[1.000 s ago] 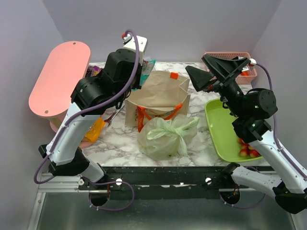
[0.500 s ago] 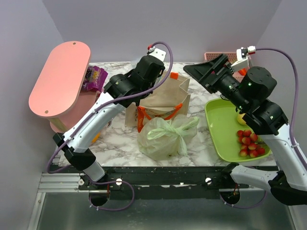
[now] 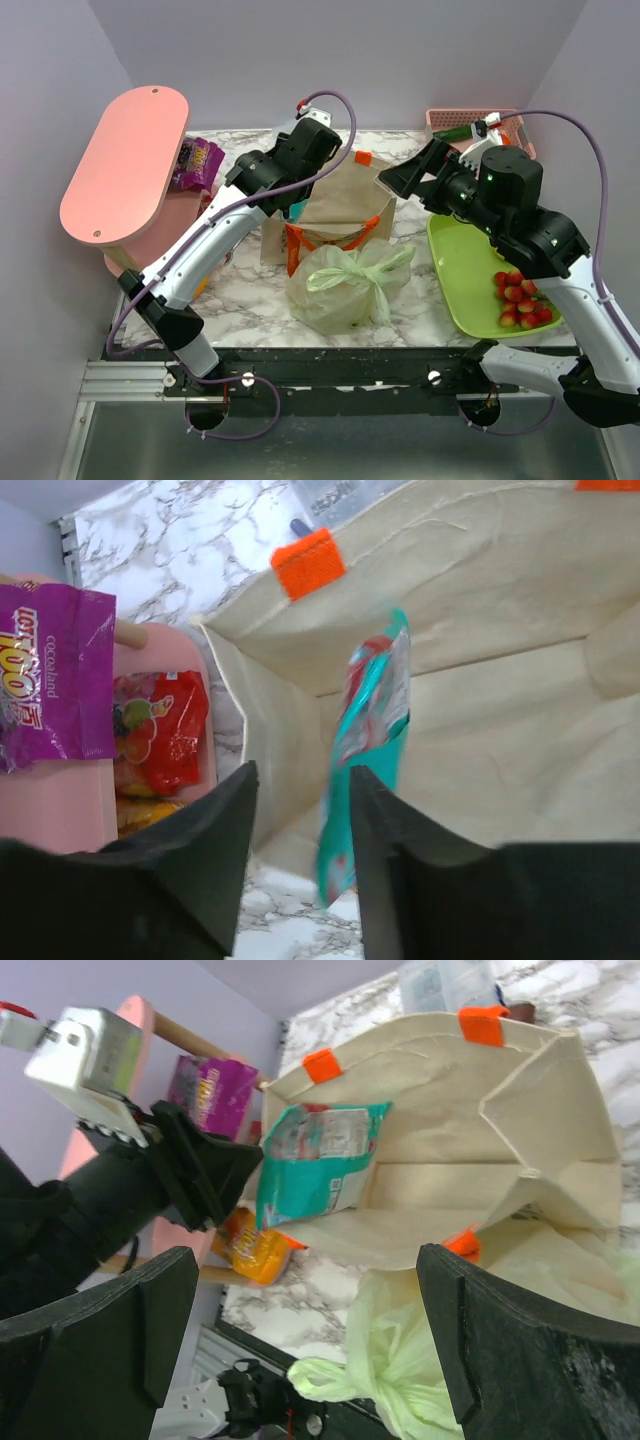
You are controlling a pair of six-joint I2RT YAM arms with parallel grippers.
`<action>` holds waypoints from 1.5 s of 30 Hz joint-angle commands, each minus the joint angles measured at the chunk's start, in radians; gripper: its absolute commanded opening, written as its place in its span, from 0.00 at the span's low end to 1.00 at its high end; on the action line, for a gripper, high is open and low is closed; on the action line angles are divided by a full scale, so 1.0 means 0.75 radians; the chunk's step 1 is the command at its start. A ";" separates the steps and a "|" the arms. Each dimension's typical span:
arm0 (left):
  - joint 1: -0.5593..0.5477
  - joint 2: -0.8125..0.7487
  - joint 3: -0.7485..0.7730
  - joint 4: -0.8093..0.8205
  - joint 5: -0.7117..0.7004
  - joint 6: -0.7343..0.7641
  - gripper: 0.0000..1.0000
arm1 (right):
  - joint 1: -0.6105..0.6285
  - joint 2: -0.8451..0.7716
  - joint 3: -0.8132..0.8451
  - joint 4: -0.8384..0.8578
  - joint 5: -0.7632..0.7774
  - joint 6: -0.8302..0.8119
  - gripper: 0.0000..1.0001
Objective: Place the food into the grocery bag and tie it
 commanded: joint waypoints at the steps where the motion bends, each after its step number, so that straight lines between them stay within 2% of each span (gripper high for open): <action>1: 0.038 0.007 0.009 -0.081 -0.059 -0.095 0.63 | 0.001 0.052 0.044 -0.154 0.098 -0.092 1.00; 2: 0.037 0.002 0.009 -0.092 -0.068 -0.104 0.74 | 0.001 0.072 0.062 -0.184 0.116 -0.107 1.00; 3: 0.039 -0.005 0.011 -0.100 -0.074 -0.114 0.79 | 0.001 0.088 0.075 -0.214 0.129 -0.123 1.00; 6: 0.041 -0.042 0.011 -0.103 -0.079 -0.117 0.85 | 0.001 0.151 0.116 -0.299 0.154 -0.169 1.00; 14: 0.048 -0.171 -0.045 -0.120 -0.153 -0.060 0.87 | 0.001 0.268 0.150 -0.423 0.211 -0.244 1.00; 17: 0.075 -0.225 -0.121 -0.104 -0.169 -0.025 0.87 | 0.001 0.251 0.110 -0.383 0.221 -0.312 1.00; 25: 0.148 -0.345 -0.289 -0.040 -0.181 0.054 0.87 | 0.001 0.142 -0.033 -0.265 0.204 -0.319 1.00; 28: 0.158 -0.375 -0.328 -0.010 -0.192 0.087 0.99 | 0.001 0.134 -0.052 -0.263 0.199 -0.319 1.00; 29: 0.161 -0.385 -0.343 -0.001 -0.203 0.096 0.99 | 0.001 0.132 -0.063 -0.261 0.197 -0.321 1.00; 36: 0.202 -0.408 -0.423 0.072 -0.278 0.167 0.98 | 0.001 0.098 -0.113 -0.231 0.159 -0.319 1.00; 45: 0.309 -0.392 -0.489 0.184 -0.258 0.237 0.99 | 0.001 0.064 -0.138 -0.188 0.115 -0.321 1.00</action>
